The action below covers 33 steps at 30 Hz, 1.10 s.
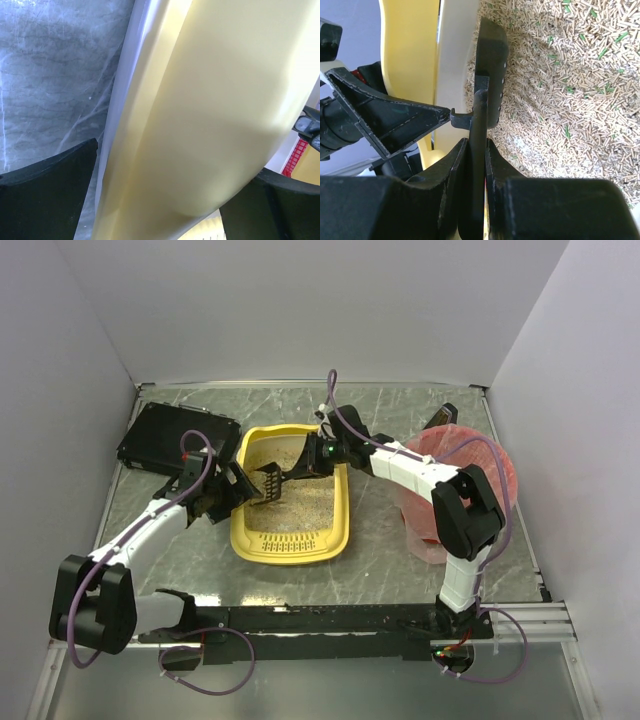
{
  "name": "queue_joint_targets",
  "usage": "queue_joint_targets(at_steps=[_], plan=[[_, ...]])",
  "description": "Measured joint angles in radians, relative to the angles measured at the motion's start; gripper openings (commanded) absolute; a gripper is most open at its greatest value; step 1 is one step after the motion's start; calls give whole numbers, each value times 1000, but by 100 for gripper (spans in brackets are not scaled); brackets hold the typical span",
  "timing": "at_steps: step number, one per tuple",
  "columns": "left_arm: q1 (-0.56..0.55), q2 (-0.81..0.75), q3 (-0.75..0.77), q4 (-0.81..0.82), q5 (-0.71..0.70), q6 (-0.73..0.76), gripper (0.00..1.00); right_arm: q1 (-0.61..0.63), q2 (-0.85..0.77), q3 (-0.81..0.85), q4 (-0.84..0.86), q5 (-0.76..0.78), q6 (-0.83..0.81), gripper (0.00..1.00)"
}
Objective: Clean the litter box
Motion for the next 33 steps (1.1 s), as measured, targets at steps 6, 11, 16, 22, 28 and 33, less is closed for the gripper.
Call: queue_joint_targets(at_steps=[6, 11, 16, 22, 28, 33], plan=[[0, 13, 0, 10, 3, 1, 97, 10, 8, 0, -14, 43, -21, 0], [1, 16, 0, 10, 5, 2, 97, 21, 8, -5, -20, 79, -43, 0], [1, 18, 0, 6, -3, 1, 97, 57, 10, 29, -77, 145, -96, 0], [3, 40, -5, -17, -22, -1, 97, 134, 34, 185, -214, 291, -181, 0], [3, 39, -9, -23, -14, 0, 97, 148, 34, 181, -235, 332, -201, 0], [2, 16, -9, -21, 13, 4, 97, 90, 21, 80, -133, 229, -166, 0]])
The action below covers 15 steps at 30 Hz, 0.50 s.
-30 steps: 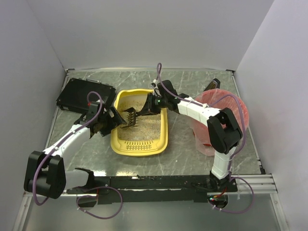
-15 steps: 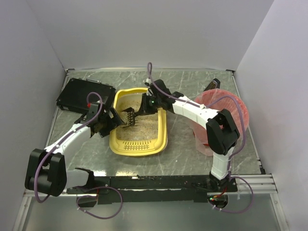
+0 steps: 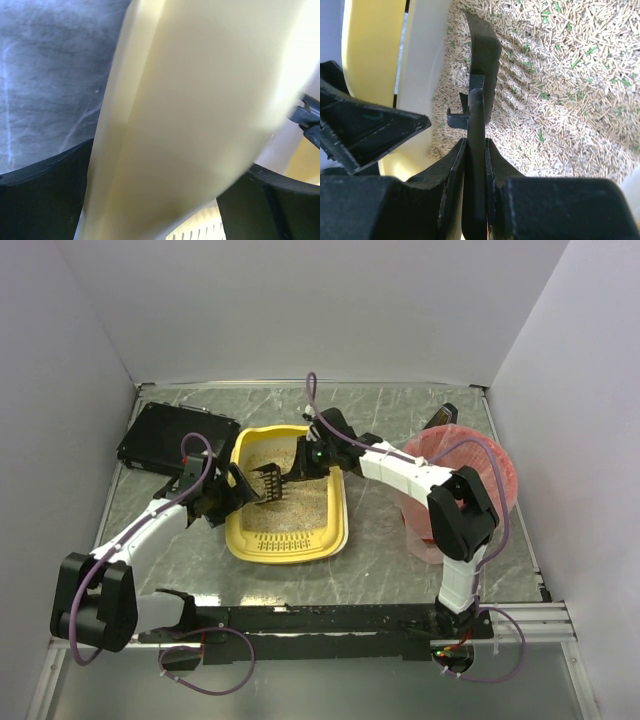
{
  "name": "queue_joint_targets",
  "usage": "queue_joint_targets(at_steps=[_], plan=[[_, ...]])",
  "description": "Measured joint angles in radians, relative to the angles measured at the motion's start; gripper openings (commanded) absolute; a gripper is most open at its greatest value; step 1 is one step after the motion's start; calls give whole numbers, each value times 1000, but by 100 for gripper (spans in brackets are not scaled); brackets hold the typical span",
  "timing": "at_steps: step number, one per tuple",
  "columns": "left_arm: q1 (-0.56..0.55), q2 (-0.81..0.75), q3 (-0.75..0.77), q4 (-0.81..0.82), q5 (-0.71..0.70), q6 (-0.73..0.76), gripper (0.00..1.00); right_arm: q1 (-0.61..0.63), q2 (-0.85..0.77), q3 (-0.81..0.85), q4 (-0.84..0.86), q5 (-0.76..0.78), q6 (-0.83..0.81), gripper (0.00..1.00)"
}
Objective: Clean the litter box
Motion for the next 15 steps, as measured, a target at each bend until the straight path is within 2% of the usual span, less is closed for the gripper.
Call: queue_joint_targets(at_steps=[5, 15], plan=[[-11, -6, 0, 11, 10, 6, 97, -23, 0, -26, 50, -94, 11, 0], [-39, 33, 1, -8, -35, 3, 97, -55, -31, -79, 116, -156, 85, 0]])
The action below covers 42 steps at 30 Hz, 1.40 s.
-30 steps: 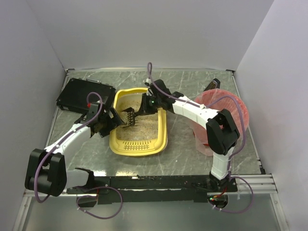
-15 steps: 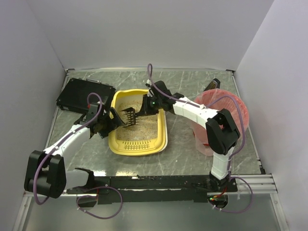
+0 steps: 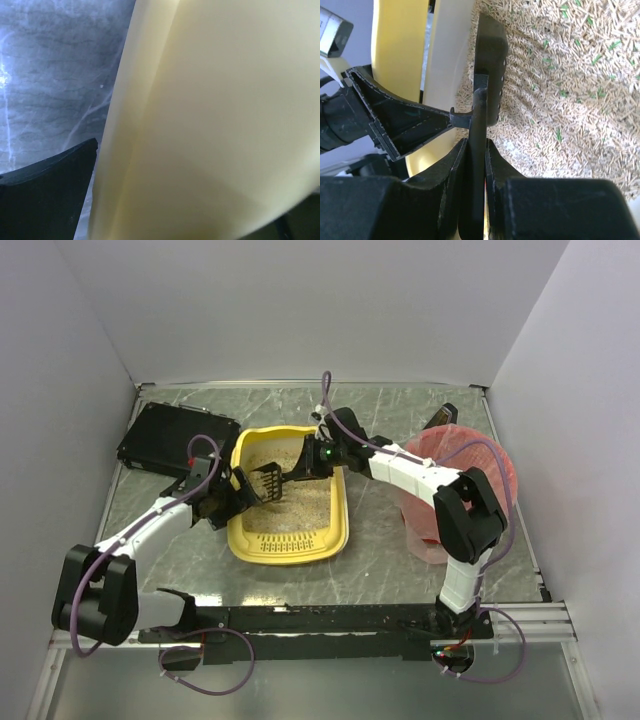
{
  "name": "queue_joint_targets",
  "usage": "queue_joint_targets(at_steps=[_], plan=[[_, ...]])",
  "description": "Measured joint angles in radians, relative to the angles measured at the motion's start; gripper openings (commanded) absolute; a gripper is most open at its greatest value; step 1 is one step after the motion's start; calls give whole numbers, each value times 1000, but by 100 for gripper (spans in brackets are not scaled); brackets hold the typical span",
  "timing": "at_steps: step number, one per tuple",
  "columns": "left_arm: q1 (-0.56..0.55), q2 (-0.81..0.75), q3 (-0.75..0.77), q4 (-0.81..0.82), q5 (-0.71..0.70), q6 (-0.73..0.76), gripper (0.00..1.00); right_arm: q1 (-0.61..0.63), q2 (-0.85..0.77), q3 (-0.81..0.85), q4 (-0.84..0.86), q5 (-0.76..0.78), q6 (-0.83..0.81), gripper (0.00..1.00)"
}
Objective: Clean the litter box
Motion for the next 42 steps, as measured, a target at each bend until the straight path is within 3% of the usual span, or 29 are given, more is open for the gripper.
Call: queue_joint_targets(at_steps=[22, 31, 42], plan=[[-1, -35, 39, -29, 14, -4, 97, -33, -60, -40, -53, 8, 19, 0], [-2, -42, 39, -27, 21, -4, 97, -35, -154, -57, -39, -7, 42, 0], [-63, -42, 89, -84, -43, -3, 97, -108, -332, -237, -17, -23, 68, 0]])
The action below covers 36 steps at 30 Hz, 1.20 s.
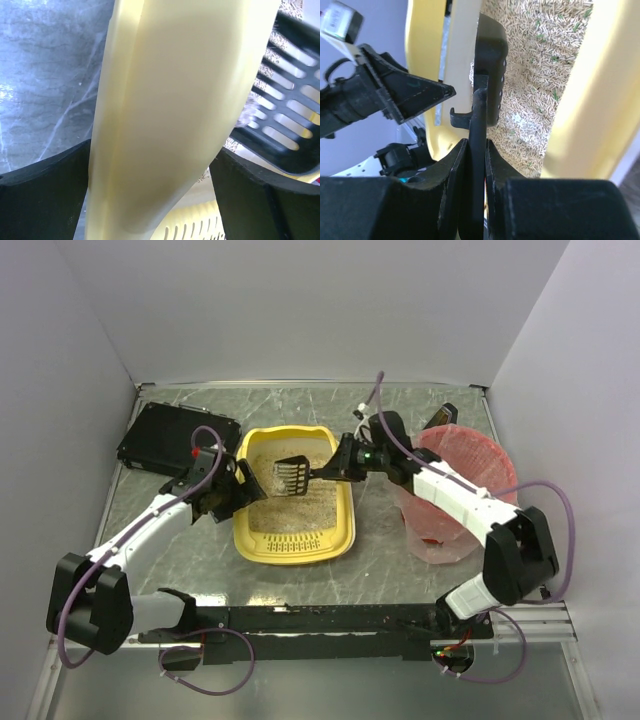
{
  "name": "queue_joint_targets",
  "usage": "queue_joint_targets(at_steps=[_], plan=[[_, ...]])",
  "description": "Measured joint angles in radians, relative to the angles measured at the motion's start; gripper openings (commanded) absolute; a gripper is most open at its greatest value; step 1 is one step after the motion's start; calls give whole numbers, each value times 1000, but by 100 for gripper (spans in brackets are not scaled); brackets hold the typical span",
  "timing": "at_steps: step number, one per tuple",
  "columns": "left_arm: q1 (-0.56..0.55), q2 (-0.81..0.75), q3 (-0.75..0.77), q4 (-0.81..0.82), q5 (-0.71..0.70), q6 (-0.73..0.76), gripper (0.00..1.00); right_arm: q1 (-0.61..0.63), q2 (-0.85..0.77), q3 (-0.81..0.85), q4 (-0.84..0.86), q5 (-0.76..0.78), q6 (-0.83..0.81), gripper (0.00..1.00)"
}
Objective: Clean the litter box
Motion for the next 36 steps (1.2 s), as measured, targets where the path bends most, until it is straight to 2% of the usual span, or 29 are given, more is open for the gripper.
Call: queue_joint_targets(at_steps=[12, 21, 28, 36], plan=[[-27, 87, 13, 2, -26, 4, 97, -50, -169, -131, 85, -29, 54, 0], [-28, 14, 10, 16, -28, 4, 97, -97, -231, -217, 154, -69, 106, 0], [-29, 19, 6, 21, -34, 8, 97, -101, -331, -261, 186, -89, 132, 0], [-29, 34, -26, 69, -24, 13, 97, -112, -394, -370, 350, -90, 237, 0]])
